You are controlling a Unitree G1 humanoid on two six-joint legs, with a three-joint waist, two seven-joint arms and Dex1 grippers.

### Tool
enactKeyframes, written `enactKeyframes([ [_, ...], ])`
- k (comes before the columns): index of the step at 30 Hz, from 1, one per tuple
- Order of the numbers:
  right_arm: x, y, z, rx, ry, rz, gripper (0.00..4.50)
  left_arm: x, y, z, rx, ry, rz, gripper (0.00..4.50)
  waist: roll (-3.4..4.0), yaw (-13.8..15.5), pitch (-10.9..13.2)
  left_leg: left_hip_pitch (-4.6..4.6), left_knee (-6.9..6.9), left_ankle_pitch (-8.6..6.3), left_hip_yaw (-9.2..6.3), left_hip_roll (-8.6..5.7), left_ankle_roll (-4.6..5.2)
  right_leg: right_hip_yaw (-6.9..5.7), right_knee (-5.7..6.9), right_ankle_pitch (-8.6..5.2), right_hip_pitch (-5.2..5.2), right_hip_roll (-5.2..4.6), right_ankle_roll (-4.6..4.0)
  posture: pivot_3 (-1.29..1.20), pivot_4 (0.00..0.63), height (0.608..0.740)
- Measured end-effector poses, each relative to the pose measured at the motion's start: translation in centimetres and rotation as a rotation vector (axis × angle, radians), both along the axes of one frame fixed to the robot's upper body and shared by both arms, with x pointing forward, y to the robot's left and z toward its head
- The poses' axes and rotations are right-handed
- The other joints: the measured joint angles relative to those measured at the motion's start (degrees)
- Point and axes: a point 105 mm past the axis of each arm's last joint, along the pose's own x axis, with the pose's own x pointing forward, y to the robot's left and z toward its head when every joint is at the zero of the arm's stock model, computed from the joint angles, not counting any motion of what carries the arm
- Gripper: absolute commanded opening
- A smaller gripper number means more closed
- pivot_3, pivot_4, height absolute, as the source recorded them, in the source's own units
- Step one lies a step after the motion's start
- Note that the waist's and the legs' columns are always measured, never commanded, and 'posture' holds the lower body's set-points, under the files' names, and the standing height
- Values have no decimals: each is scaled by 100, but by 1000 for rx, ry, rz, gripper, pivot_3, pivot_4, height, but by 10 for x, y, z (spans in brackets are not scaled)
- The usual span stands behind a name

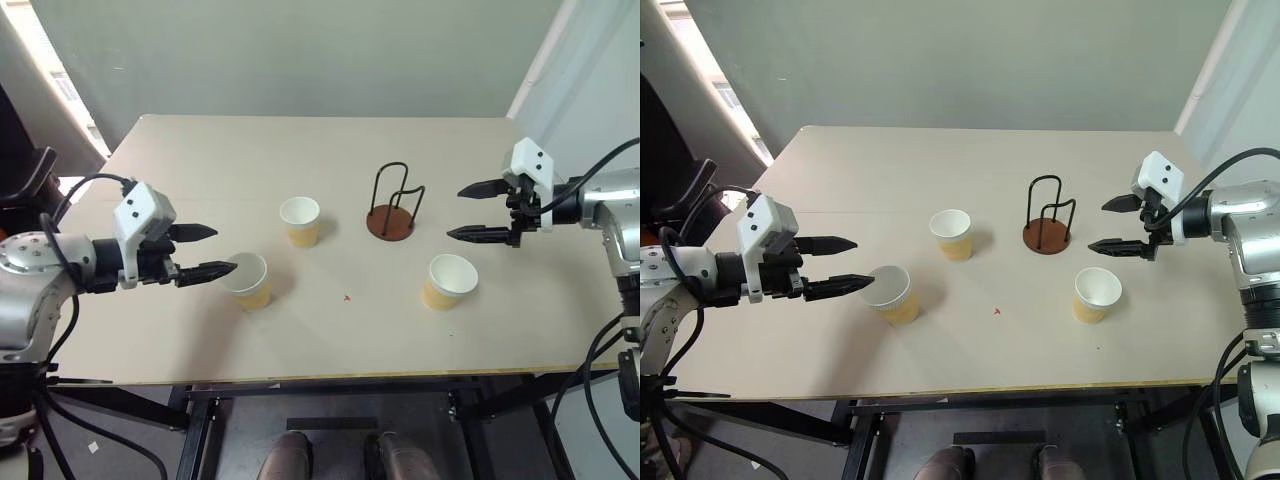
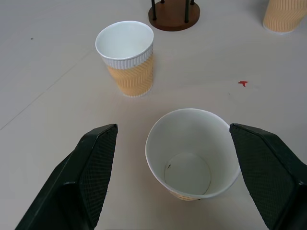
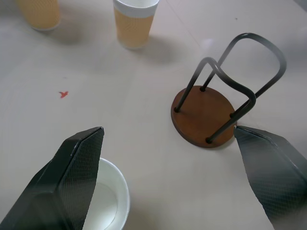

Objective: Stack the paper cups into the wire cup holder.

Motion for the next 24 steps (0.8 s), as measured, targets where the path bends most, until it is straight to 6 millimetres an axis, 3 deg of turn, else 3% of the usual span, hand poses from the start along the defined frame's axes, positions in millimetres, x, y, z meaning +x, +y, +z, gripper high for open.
enactKeyframes([
  [5,13,-2,3,17,-49,-62,4500,3,-3,2,-10,-17,-4,4000,0,0,0,3,2,1,0,0,1,1,2,1,0,-1,0,0,150,740],
  [10,49,-2,10,57,-142,-236,4500,26,-16,19,-46,-139,36,4000,1,9,0,18,3,8,-1,0,1,2,11,9,9,-4,1,0,150,740],
  [13,64,8,-2,77,-121,-304,4500,41,-35,26,-80,-204,52,4000,1,10,0,17,1,12,0,0,0,2,7,22,10,-4,16,0,150,740],
  [18,77,9,-29,95,-39,-413,4500,52,-61,18,-93,-226,61,4000,1,21,0,0,-4,5,1,0,-7,-2,0,24,-5,-3,22,0,150,740],
  [24,89,15,-39,173,-24,-494,4500,56,-96,23,-156,-263,36,4000,1,39,0,-4,-2,3,2,0,-11,-2,0,26,-9,-3,25,0,150,740],
])
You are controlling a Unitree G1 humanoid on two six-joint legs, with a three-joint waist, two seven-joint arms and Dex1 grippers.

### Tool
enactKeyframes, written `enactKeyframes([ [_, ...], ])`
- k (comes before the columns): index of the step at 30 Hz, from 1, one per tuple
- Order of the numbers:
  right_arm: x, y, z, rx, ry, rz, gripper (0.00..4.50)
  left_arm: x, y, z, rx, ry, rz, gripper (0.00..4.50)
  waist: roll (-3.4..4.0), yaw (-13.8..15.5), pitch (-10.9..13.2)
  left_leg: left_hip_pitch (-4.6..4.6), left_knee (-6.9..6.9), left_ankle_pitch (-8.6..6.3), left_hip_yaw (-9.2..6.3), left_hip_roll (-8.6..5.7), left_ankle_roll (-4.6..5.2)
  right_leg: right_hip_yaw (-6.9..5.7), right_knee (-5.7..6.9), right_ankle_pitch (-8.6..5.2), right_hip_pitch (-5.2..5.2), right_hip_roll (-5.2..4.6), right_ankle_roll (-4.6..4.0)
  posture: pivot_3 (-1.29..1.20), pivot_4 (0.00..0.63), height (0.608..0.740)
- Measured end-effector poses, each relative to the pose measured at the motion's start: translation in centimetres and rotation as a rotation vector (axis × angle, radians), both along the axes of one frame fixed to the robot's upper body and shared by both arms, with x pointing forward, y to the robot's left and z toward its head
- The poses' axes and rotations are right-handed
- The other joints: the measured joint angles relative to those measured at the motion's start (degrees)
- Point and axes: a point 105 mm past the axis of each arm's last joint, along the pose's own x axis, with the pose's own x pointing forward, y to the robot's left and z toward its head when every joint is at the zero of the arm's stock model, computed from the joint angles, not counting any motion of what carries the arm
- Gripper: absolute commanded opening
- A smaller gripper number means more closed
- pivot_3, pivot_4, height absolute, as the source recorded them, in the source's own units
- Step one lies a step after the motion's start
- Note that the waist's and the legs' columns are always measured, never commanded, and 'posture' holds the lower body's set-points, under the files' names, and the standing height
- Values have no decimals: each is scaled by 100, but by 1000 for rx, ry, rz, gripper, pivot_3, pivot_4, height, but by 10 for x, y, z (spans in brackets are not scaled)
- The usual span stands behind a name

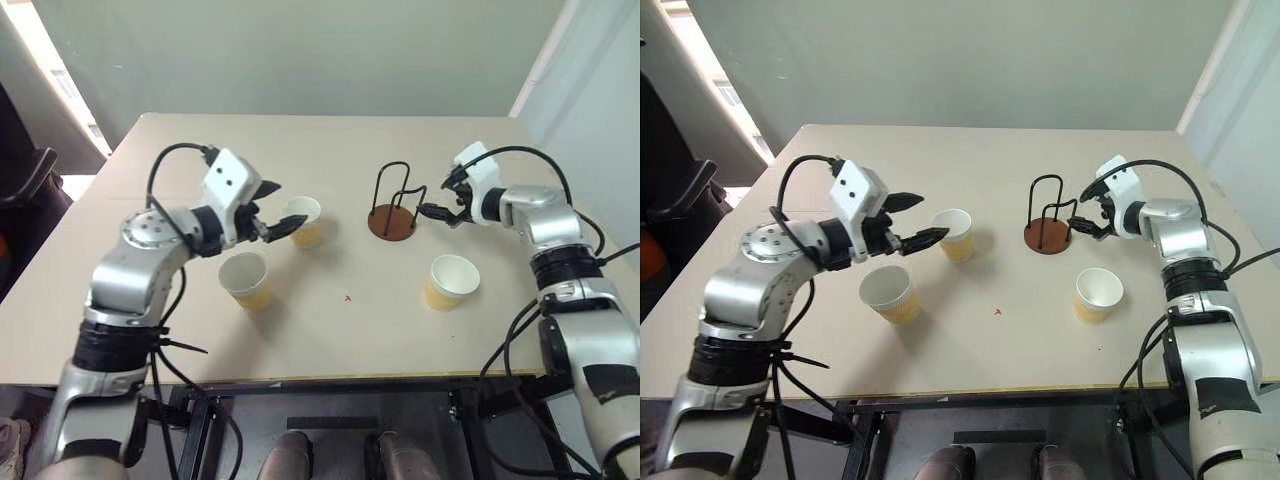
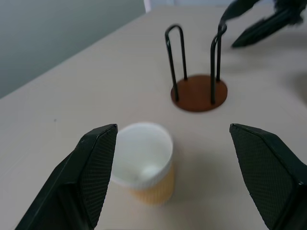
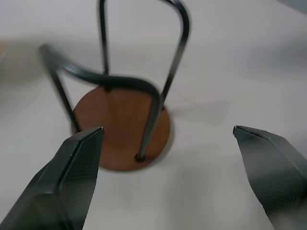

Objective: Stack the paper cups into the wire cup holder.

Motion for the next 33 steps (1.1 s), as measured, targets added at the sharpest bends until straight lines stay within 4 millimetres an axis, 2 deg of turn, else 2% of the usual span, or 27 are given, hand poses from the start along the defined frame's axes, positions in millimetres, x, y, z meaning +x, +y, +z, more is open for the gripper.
enactKeyframes([
  [7,13,-9,5,114,-34,-134,4500,-1,-4,2,-24,3,12,4000,0,11,0,7,0,5,0,1,-4,1,7,2,1,0,2,0,150,740],
  [8,14,-8,5,123,-37,-141,4319,-1,-2,3,-24,3,17,4015,0,9,0,7,0,5,0,1,-4,1,7,2,1,1,2,0,150,740],
  [10,16,-5,1,137,-31,-149,3888,-1,1,5,-21,-2,27,4021,0,6,0,7,-1,5,0,1,-4,1,7,2,1,1,2,0,150,740],
  [12,17,-2,-5,145,-20,-160,3258,-1,3,5,-18,-4,33,4021,0,9,0,6,-2,5,0,1,-4,1,6,1,1,1,2,0,150,740],
  [21,21,7,-4,162,-40,-167,82,-2,11,0,-20,14,60,4021,0,22,0,1,-1,3,0,1,-4,0,1,1,1,0,1,0,150,740],
  [24,22,7,-1,162,-49,-162,34,-5,12,2,-13,13,57,4021,0,22,0,2,-1,3,1,1,-5,0,2,1,1,0,1,0,150,740],
  [27,19,10,0,168,-34,-115,34,-17,12,-4,18,52,-8,4021,1,16,1,2,-6,2,1,1,-7,0,1,0,-2,1,0,0,150,740],
  [33,-8,38,25,150,-57,203,34,-39,23,-4,88,128,-124,4021,0,3,0,-11,-10,-4,-1,6,-17,-3,-2,-6,-16,8,-10,0,150,740],
])
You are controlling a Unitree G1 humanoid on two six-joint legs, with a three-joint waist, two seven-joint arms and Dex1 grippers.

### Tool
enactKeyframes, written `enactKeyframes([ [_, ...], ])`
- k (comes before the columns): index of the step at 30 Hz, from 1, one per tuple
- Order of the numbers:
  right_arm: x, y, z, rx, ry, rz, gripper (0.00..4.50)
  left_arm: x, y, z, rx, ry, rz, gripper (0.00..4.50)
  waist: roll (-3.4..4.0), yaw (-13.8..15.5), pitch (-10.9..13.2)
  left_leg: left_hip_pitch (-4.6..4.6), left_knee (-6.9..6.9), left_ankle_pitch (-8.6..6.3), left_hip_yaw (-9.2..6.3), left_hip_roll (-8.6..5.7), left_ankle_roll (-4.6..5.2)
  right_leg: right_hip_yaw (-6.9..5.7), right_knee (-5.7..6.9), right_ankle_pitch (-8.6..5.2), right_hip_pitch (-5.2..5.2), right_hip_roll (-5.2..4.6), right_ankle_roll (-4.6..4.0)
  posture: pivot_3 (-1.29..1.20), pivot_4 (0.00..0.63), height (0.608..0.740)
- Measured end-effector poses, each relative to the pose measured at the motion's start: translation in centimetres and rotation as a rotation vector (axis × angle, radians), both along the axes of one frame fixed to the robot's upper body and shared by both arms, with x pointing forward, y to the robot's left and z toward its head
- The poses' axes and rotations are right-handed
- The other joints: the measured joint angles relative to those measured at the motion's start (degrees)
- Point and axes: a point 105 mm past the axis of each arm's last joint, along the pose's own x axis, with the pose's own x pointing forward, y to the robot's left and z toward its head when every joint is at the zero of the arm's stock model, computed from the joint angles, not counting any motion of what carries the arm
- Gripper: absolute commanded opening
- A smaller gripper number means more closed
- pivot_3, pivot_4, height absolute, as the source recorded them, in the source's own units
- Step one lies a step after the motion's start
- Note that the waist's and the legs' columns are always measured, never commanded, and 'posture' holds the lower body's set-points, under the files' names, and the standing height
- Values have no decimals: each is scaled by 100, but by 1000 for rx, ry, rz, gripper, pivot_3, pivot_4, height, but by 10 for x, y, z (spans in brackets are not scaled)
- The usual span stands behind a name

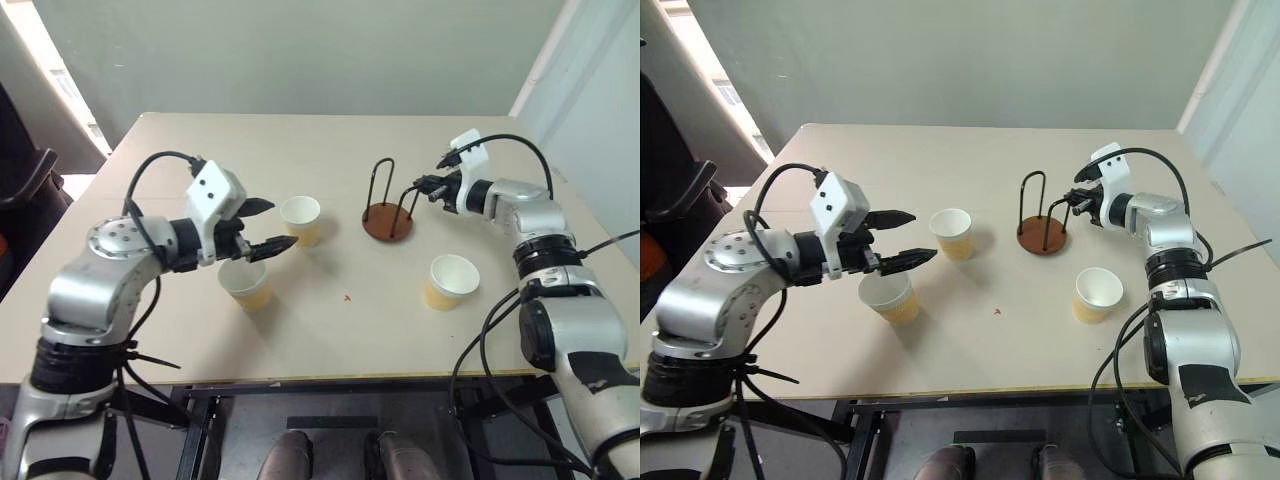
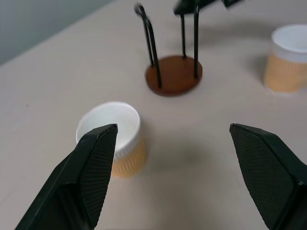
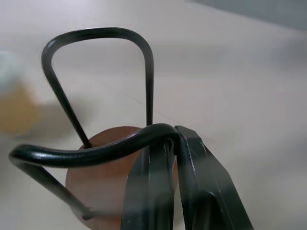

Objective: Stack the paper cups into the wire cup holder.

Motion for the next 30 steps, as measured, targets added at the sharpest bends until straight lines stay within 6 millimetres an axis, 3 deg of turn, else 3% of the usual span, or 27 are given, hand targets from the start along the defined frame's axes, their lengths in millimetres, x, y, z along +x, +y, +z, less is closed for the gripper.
enactKeyframes([
  [2,-14,16,-4,-41,-12,107,34,-5,3,4,5,7,-29,4021,0,-3,0,1,3,-3,-1,1,-4,-1,2,-1,1,1,-1,0,150,740],
  [7,-74,55,-48,-103,83,427,34,-21,18,-3,70,81,-72,4021,0,-14,0,-3,6,-4,-1,1,-4,0,-2,-3,0,2,0,0,150,740],
  [9,-90,64,-51,-115,94,509,34,-27,21,-7,83,109,-91,4021,0,-24,0,-3,11,0,-1,0,-4,3,0,-2,1,1,2,0,150,740],
  [18,-96,69,-46,-143,65,542,34,-40,8,-12,95,130,-161,4021,-4,-37,-2,18,15,28,0,0,12,6,2,-10,21,-1,-47,0,150,740],
  [26,-93,71,-50,-187,59,525,2485,-40,3,-18,107,154,-182,4021,-4,-30,-2,15,9,23,-1,0,8,6,0,-9,19,0,-43,0,150,740],
  [30,-95,54,-43,-284,32,516,3860,-38,0,-17,110,153,-195,4021,-2,-13,-1,8,12,21,0,-1,7,5,-2,-8,17,-2,-41,0,150,740],
])
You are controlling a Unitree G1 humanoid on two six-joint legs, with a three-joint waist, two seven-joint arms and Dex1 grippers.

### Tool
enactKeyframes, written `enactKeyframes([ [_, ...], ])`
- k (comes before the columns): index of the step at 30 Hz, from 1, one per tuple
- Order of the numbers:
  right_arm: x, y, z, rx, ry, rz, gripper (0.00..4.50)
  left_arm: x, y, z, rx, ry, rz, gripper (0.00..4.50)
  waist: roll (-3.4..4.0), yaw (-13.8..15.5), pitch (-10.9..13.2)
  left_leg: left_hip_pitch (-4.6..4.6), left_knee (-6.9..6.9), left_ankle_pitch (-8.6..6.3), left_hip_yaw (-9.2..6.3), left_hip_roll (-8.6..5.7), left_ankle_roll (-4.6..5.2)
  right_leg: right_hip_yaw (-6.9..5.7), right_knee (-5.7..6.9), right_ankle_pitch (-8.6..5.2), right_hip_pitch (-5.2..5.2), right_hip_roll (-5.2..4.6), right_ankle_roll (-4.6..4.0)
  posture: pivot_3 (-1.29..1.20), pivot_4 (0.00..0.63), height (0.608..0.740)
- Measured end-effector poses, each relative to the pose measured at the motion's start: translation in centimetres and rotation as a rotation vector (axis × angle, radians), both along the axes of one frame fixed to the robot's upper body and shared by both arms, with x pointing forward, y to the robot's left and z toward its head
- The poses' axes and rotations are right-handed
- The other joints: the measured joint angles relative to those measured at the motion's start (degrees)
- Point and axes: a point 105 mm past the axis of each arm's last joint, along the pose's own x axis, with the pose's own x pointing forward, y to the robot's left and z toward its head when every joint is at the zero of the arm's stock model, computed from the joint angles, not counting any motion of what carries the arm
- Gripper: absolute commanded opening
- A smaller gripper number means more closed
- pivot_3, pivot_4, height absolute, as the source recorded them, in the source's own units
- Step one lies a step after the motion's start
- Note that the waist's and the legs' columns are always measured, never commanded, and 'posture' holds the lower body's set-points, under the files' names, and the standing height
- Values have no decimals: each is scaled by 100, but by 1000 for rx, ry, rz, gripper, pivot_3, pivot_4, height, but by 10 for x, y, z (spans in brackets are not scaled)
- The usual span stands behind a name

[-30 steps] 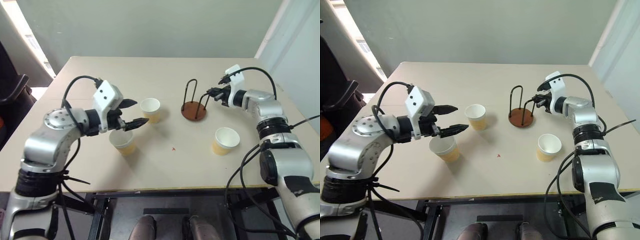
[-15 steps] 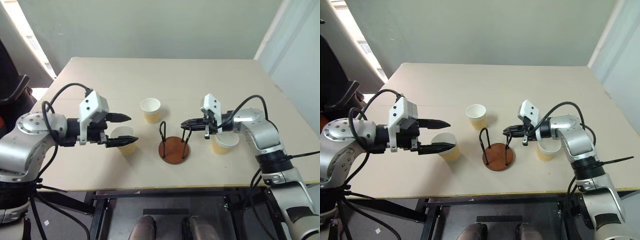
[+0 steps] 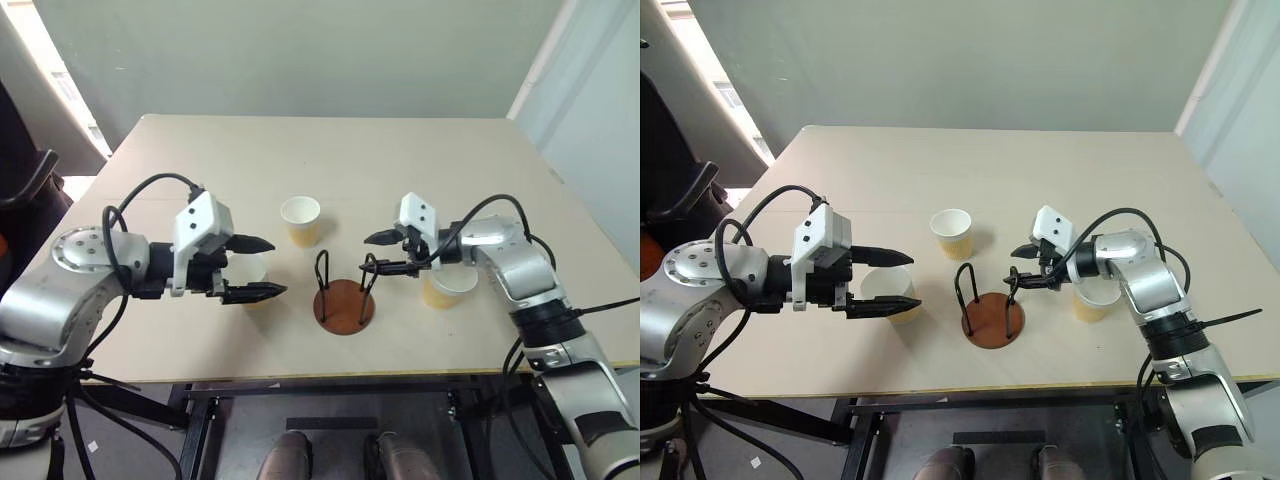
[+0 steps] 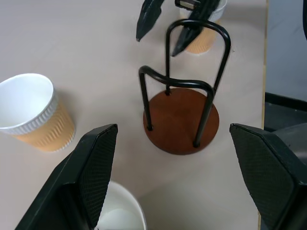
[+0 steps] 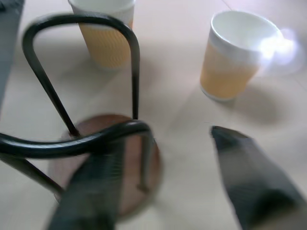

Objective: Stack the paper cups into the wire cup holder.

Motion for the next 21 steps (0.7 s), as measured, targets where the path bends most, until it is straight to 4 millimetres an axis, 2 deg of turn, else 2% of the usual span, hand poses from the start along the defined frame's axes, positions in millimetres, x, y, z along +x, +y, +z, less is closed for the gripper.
enactKeyframes([
  [2,-7,-18,15,-63,-28,8,3860,2,-1,1,-3,2,-10,4021,1,25,0,-6,-1,0,0,-1,0,-1,-2,-1,-2,-1,-1,0,150,740],
  [5,-32,-46,54,-102,-77,41,3860,4,-6,4,-22,-8,-42,4021,-3,56,-2,-11,-1,-2,3,-3,-4,-1,-6,-7,1,0,7,0,150,740],
  [7,-47,-62,67,-134,-93,37,3860,3,-11,4,-28,-5,-71,4021,-12,53,-7,-5,-1,-5,5,-3,-7,-1,-6,-13,8,0,16,0,150,740],
  [8,-53,-69,67,-156,-83,29,3860,3,-13,2,-27,2,-82,4021,-13,52,-8,-1,0,-7,5,-3,-9,-1,-6,-15,13,0,23,0,150,740],
  [11,-72,-84,51,-252,0,27,3860,2,-18,-2,-29,19,-110,4021,-13,41,-7,4,1,-7,11,-3,-9,2,-5,-20,18,1,39,0,150,740],
  [14,-80,-81,41,-298,19,49,3860,1,-25,-4,-36,29,-143,4021,-14,-14,-7,17,2,-4,20,-3,-5,11,-5,-27,30,5,72,0,150,740],
  [17,-74,-79,22,-385,17,33,3860,1,-31,-10,-16,45,-174,4021,-17,-30,-5,61,7,-3,14,-2,6,15,-12,-43,82,10,83,0,150,740],
  [21,-55,-78,-2,-409,28,-9,3860,1,-33,-10,-3,44,-183,4021,-15,-27,-4,60,24,1,11,-5,25,31,-11,-47,89,9,83,0,150,740],
])
